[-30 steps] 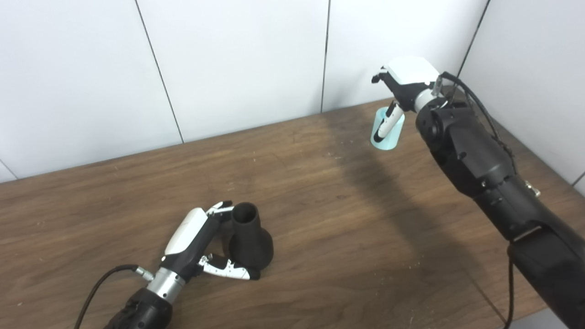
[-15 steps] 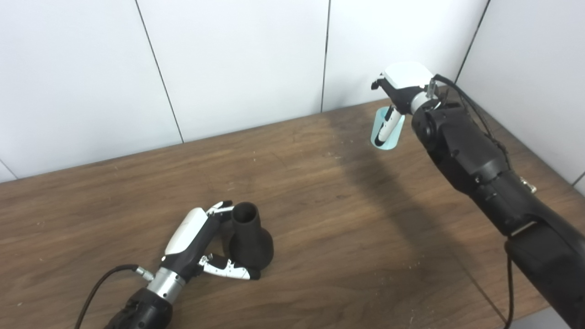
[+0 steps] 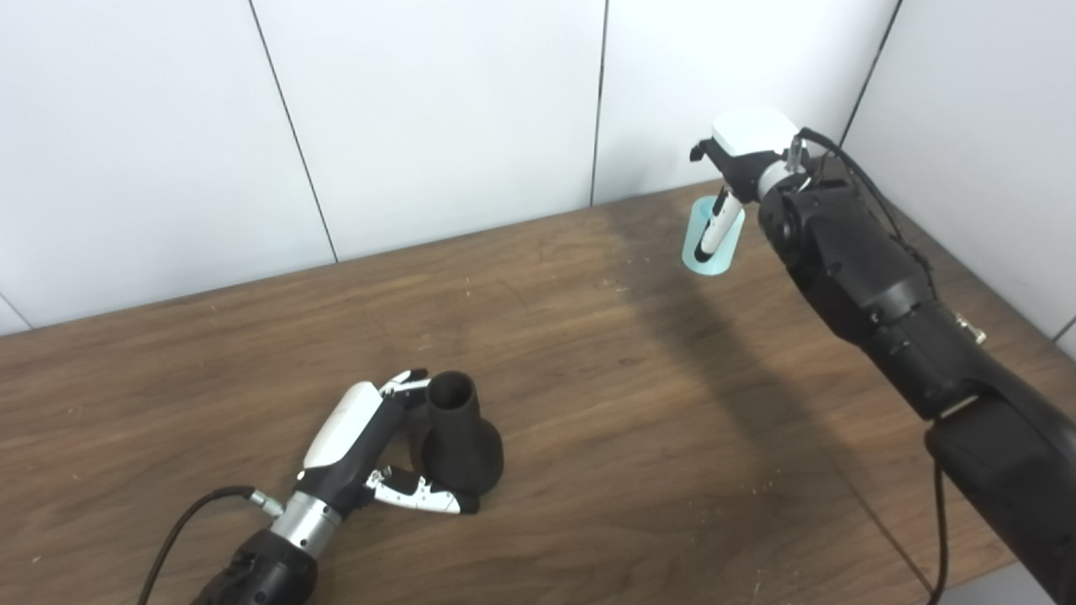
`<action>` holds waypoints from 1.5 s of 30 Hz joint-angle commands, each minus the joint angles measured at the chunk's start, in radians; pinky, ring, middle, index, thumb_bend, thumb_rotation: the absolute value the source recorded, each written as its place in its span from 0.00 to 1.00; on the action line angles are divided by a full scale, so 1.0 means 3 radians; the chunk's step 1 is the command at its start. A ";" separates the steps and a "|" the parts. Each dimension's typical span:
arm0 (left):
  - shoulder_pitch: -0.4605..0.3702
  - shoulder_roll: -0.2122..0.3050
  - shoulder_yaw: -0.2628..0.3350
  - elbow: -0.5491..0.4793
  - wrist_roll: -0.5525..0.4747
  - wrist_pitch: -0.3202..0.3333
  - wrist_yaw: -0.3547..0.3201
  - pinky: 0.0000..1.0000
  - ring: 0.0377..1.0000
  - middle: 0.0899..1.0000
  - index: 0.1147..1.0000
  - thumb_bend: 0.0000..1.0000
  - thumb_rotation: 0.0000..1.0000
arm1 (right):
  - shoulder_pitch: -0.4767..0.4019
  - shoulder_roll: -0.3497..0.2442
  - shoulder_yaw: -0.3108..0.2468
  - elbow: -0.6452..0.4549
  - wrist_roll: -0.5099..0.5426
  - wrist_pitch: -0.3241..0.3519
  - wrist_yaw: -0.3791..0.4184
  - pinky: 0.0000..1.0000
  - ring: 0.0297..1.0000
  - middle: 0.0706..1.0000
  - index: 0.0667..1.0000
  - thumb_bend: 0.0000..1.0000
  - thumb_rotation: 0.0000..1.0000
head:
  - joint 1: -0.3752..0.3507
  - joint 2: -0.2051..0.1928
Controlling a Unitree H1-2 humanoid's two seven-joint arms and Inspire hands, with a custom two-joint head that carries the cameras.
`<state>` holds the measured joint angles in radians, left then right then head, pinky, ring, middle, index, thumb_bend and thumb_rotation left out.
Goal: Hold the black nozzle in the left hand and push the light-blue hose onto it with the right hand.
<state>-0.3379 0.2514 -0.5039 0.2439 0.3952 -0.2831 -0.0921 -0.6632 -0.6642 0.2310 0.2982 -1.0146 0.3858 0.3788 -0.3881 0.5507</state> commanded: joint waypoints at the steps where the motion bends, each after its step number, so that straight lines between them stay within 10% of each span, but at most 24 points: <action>1: 0.0492 -0.0027 -0.0195 0.0403 0.0257 0.0143 -0.0095 0.91 0.70 0.50 0.38 0.52 0.00 | -0.0249 -0.0197 -0.0044 -0.0071 -0.0020 -0.0023 -0.0101 0.71 0.85 0.88 0.80 1.00 0.21 | -0.0009 0.0004; 45: 0.0521 -0.0021 -0.0186 0.0315 0.0252 0.0211 -0.0121 0.92 0.70 0.50 0.38 0.52 0.00 | -0.0251 -0.0264 0.0347 -0.0057 -0.0246 -0.0051 0.0057 0.47 0.69 0.79 0.78 1.00 0.19 | 0.0009 0.0056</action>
<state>-0.3340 0.2504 -0.5022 0.2328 0.3963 -0.2740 -0.0929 -0.6682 -0.6869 0.3482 0.2951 -1.0584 0.3804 0.4124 -0.3850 0.5660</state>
